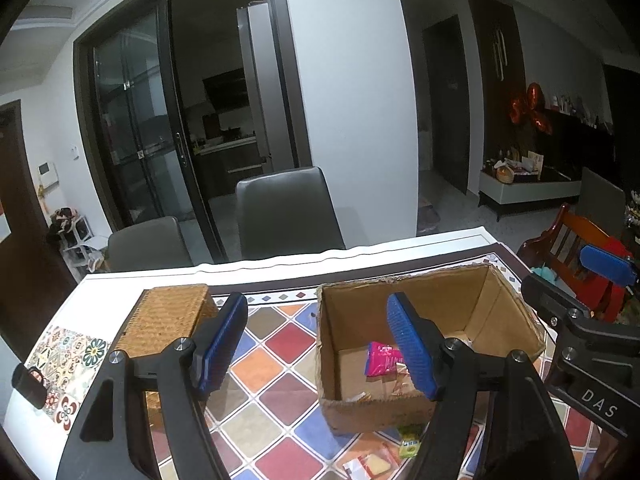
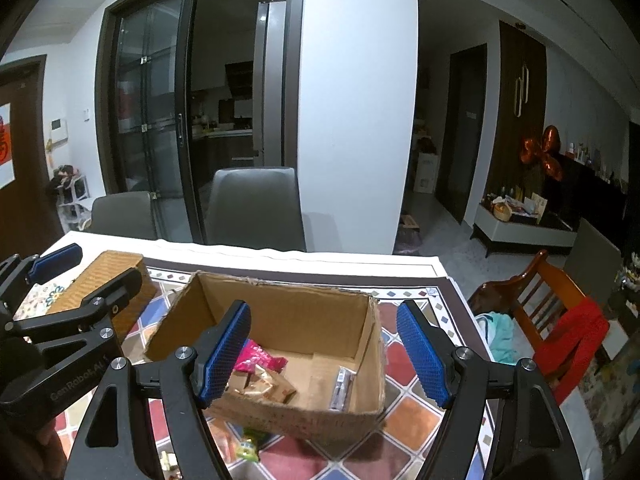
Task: Organize snacks
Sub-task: 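Move both open tools back toward the remaining snacks on the table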
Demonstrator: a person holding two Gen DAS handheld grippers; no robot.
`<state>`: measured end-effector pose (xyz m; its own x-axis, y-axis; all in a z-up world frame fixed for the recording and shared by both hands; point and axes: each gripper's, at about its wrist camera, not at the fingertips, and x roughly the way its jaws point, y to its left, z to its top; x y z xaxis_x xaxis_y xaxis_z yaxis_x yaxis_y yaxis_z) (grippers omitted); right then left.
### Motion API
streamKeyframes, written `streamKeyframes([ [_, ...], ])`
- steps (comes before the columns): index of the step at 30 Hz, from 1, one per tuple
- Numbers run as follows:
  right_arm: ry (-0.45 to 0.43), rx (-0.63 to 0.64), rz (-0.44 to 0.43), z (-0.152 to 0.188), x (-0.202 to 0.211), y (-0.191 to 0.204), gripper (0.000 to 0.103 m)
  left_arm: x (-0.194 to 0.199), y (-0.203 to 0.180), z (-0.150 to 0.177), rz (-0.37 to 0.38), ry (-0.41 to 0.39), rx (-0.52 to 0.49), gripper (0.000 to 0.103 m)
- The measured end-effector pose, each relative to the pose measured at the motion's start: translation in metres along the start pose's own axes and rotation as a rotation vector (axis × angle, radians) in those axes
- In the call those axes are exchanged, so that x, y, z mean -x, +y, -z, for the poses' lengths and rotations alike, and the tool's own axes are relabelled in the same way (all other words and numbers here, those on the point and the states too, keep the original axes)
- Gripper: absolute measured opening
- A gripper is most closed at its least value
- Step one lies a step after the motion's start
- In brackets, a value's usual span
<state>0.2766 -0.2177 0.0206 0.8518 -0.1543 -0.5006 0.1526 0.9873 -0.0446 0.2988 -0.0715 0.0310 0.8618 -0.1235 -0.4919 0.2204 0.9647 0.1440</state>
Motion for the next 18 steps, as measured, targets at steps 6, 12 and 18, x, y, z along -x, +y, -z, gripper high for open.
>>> streamKeyframes([
  [6, -0.015, 0.007, -0.001, 0.004, 0.017, 0.004, 0.076, 0.016, 0.002, 0.004, -0.004, -0.007, -0.003, 0.072],
  [12, -0.017, 0.014, -0.003, 0.011, 0.031, 0.009, 0.076, 0.031, 0.003, 0.013, -0.01, -0.007, -0.002, 0.072],
  [18, -0.014, 0.021, -0.004, 0.019, 0.044, 0.014, 0.076, 0.044, 0.004, 0.023, -0.01, -0.005, -0.004, 0.072],
])
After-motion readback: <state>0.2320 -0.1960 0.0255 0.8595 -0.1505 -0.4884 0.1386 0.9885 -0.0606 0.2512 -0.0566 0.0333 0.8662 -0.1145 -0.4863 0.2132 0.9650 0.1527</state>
